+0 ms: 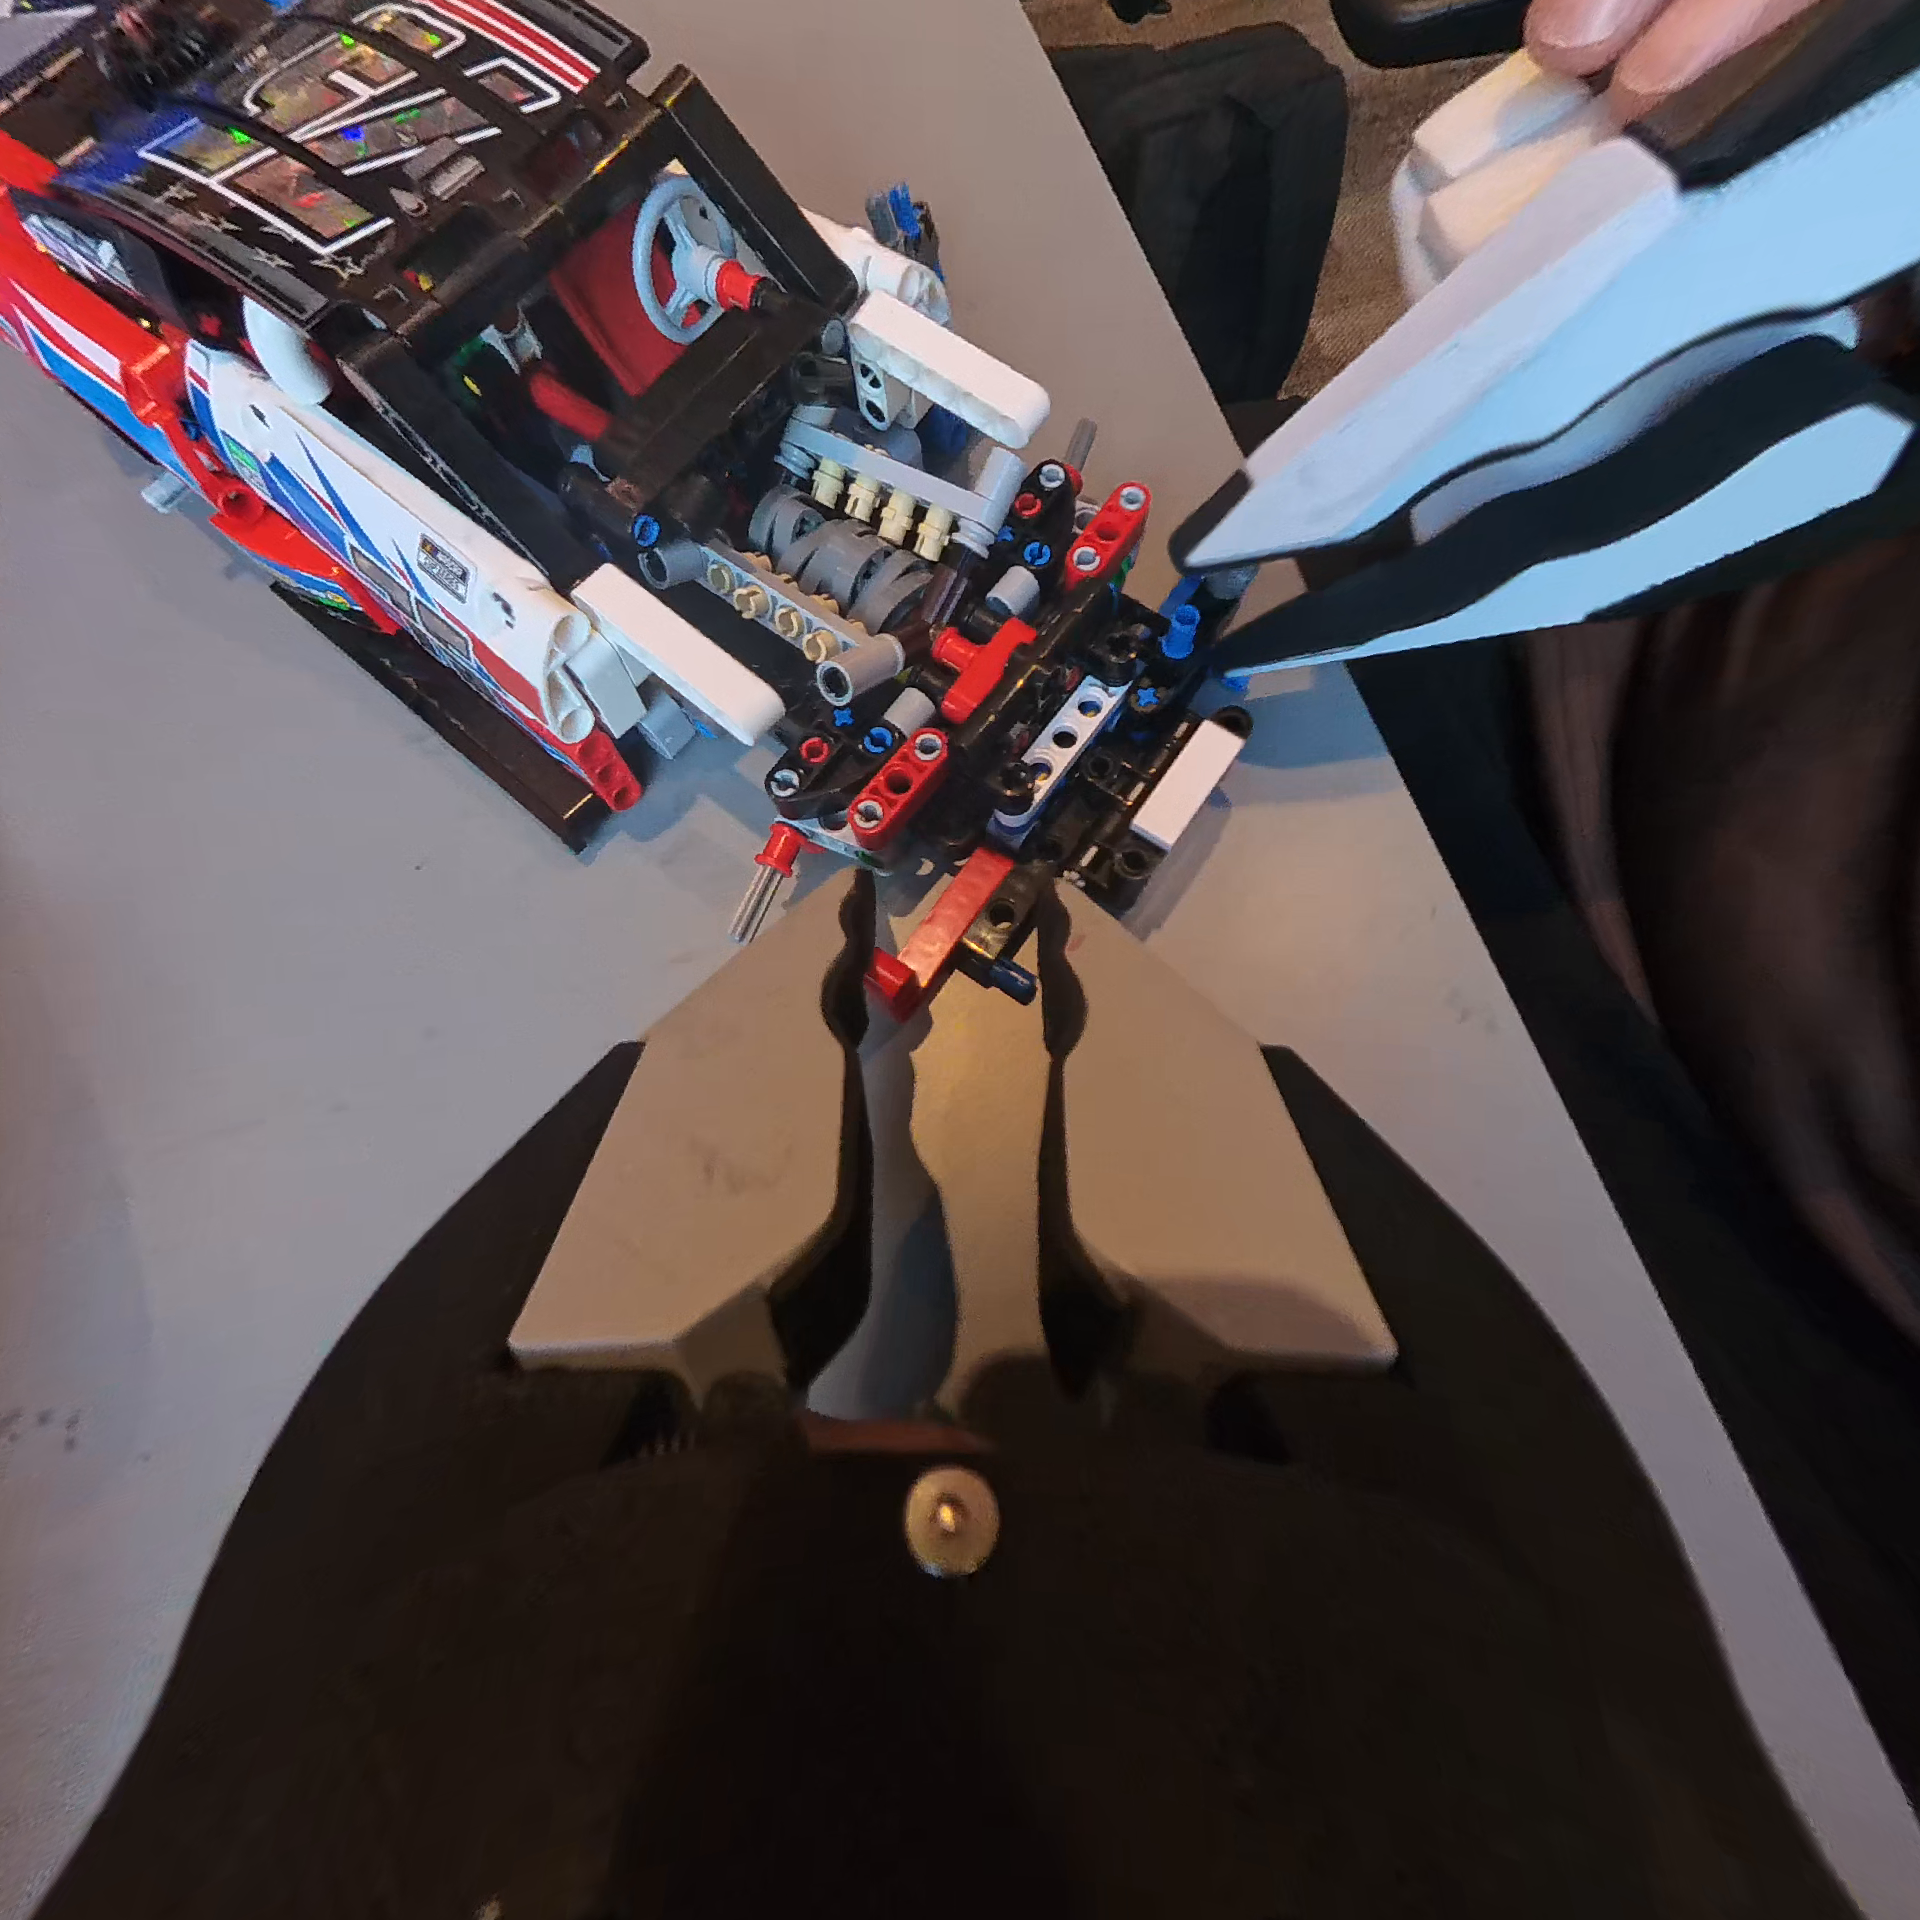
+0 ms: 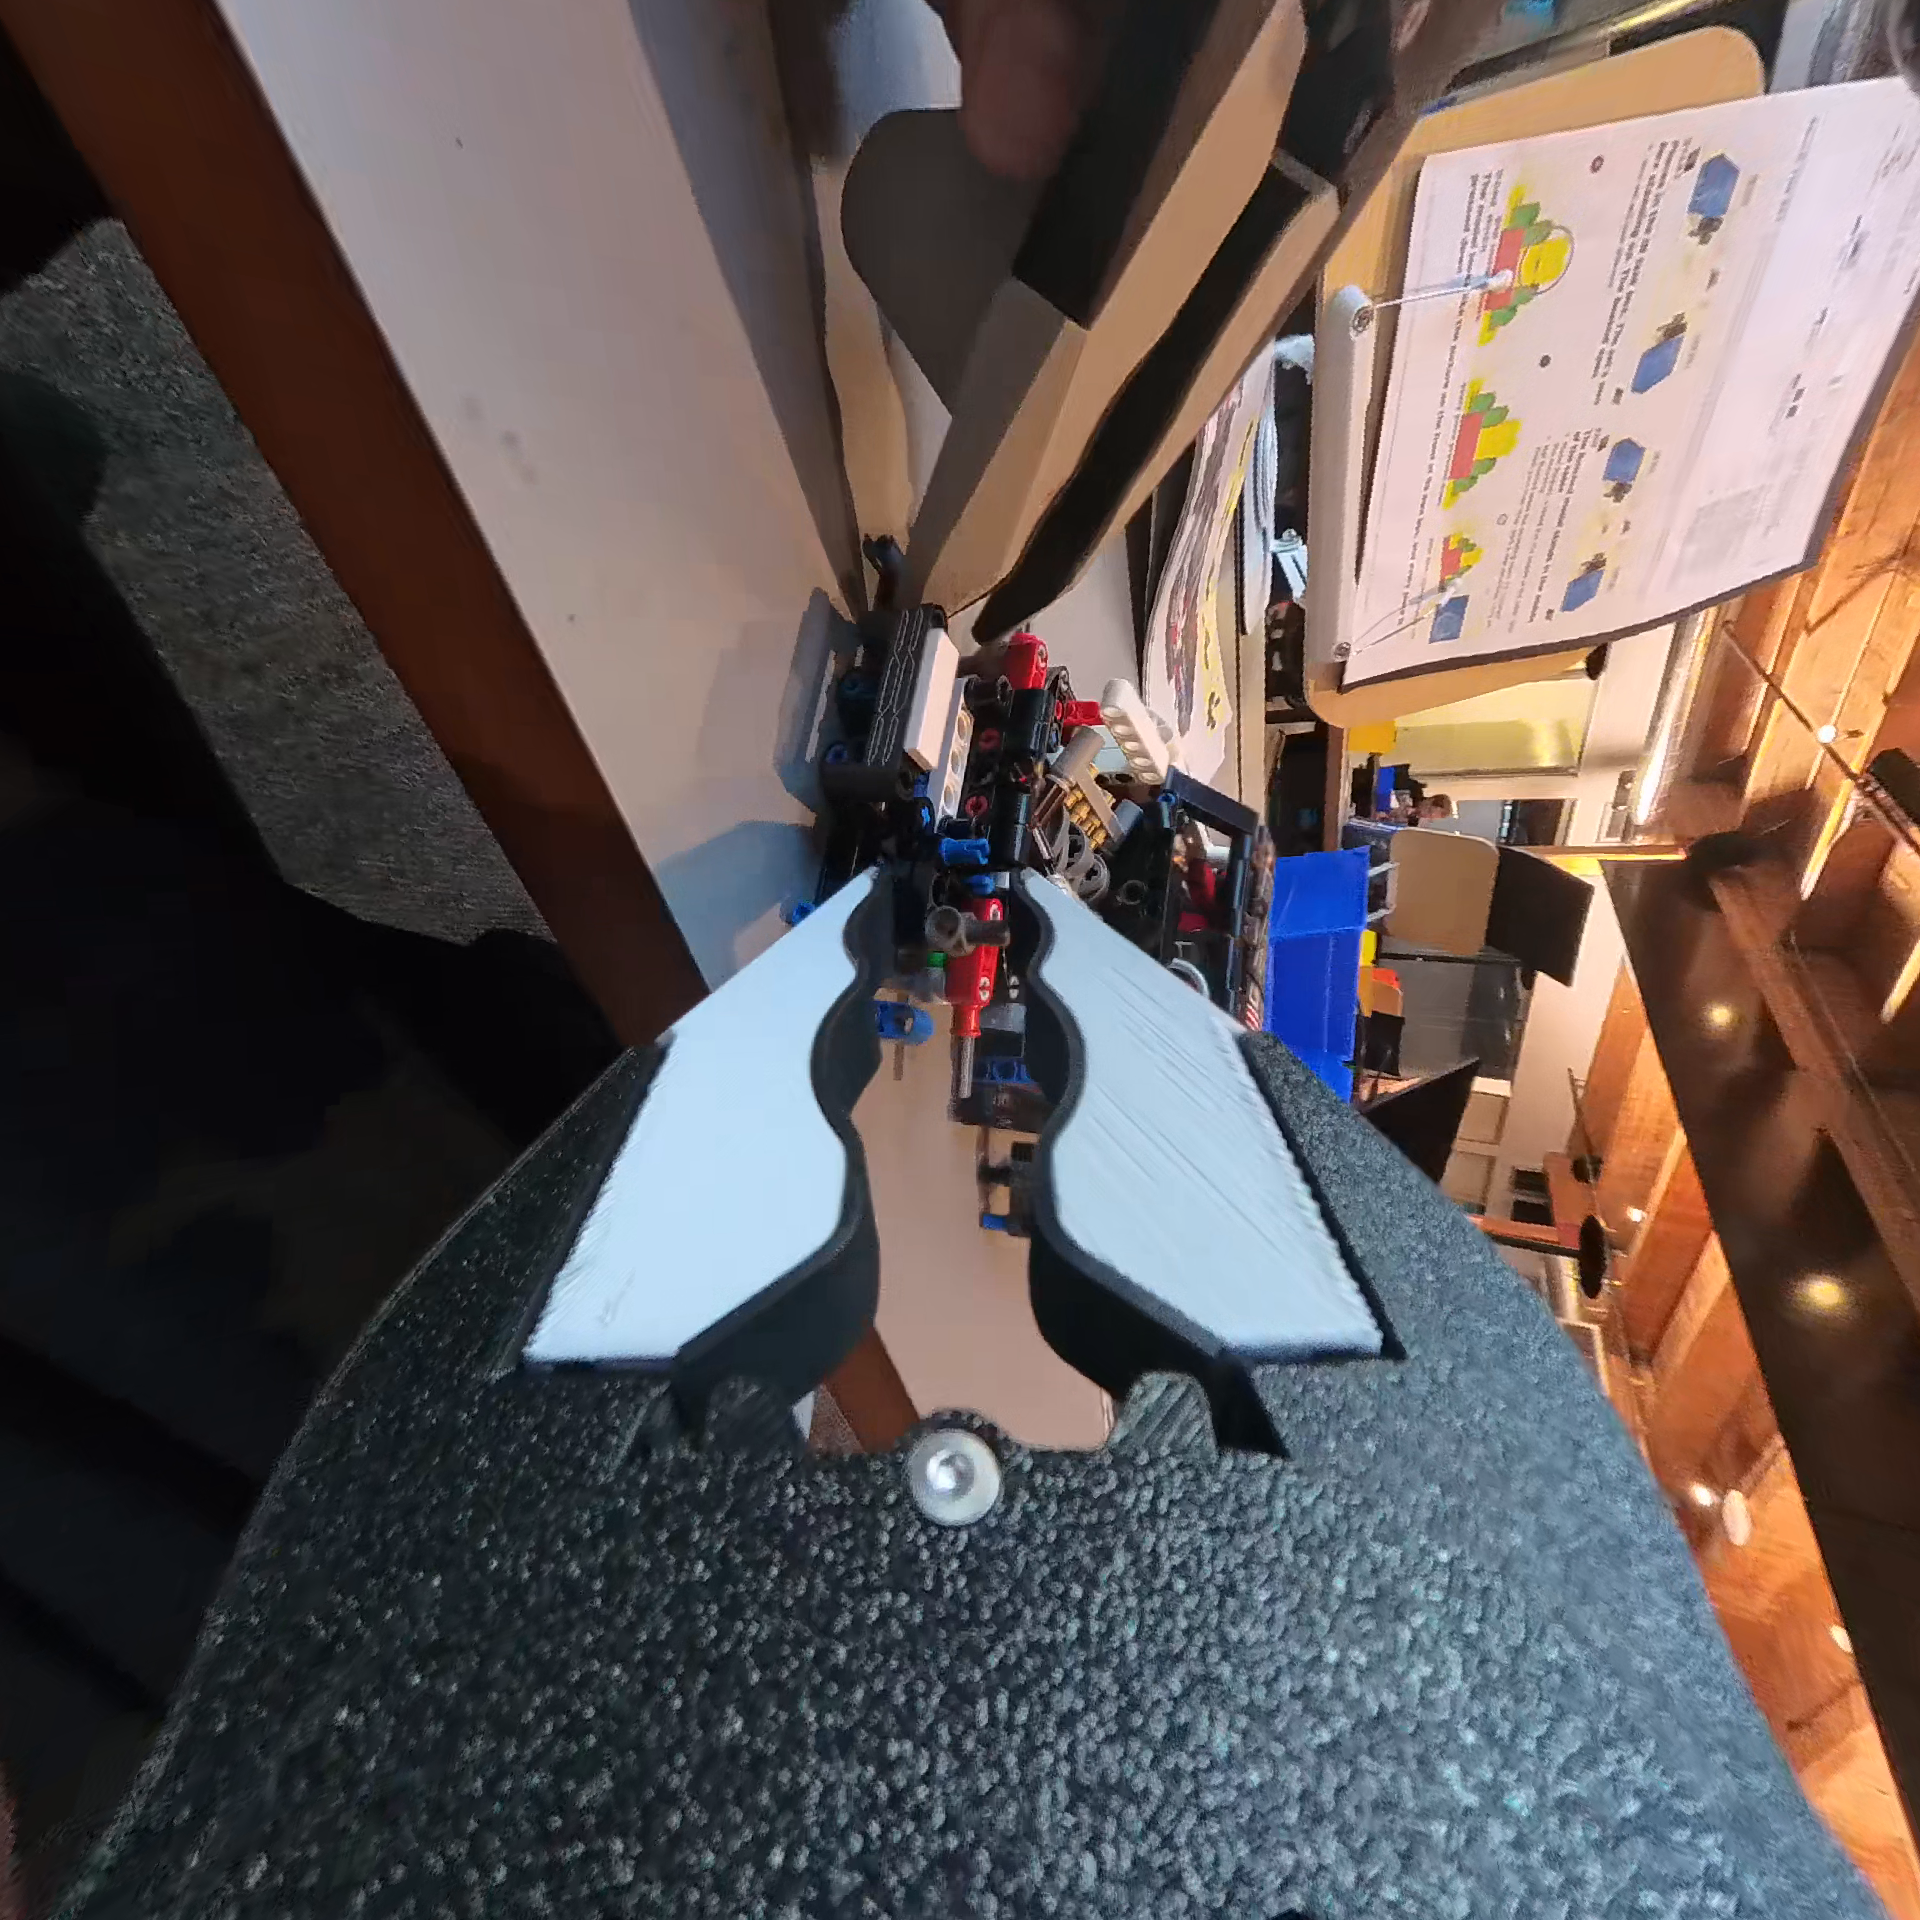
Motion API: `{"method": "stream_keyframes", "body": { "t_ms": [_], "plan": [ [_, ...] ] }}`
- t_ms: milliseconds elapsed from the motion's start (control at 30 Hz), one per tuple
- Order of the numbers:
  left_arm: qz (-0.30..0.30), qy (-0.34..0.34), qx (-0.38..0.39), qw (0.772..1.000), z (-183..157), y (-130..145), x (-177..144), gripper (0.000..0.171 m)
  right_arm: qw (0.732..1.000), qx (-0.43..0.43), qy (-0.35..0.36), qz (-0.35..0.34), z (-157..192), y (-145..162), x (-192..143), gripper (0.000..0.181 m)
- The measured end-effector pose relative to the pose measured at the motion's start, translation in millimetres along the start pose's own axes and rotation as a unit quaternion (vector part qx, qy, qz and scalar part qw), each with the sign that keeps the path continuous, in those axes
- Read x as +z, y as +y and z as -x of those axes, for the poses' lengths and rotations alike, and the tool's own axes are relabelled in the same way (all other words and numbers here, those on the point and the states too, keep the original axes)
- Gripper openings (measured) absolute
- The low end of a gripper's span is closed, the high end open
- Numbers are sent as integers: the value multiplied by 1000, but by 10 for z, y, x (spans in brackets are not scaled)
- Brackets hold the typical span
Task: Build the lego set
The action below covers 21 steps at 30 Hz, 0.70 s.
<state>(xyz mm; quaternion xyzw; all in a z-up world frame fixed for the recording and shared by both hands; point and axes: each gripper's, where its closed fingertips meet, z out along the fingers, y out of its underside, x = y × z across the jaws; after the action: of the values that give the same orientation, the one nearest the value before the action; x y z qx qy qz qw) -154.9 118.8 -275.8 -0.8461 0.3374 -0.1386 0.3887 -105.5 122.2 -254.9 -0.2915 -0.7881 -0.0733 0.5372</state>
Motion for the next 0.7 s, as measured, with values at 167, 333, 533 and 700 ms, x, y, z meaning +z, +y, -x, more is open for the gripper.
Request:
{"method": "stream_keyframes", "body": {
  "t_ms": [167, 333, 533, 700],
  "plan": [
    [-3, 20, -47, 999, -63, -53, 35, 26, 998, -64, 25, 8, 50, 70, -56, 12],
    [5, 12, -31, 999, -107, -73, 90, 27, 991, -114, 71, 9, 76, 125, -95, 7],
    [-1, 24, -53, 998, -120, -87, 91, 26, 995, -84, 44, 38, 81, 145, -74, 10],
    [0, 25, -57, 998, -121, -84, 97, 26, 995, -81, 43, 45, 74, 159, -58, 10]
  ]
}}
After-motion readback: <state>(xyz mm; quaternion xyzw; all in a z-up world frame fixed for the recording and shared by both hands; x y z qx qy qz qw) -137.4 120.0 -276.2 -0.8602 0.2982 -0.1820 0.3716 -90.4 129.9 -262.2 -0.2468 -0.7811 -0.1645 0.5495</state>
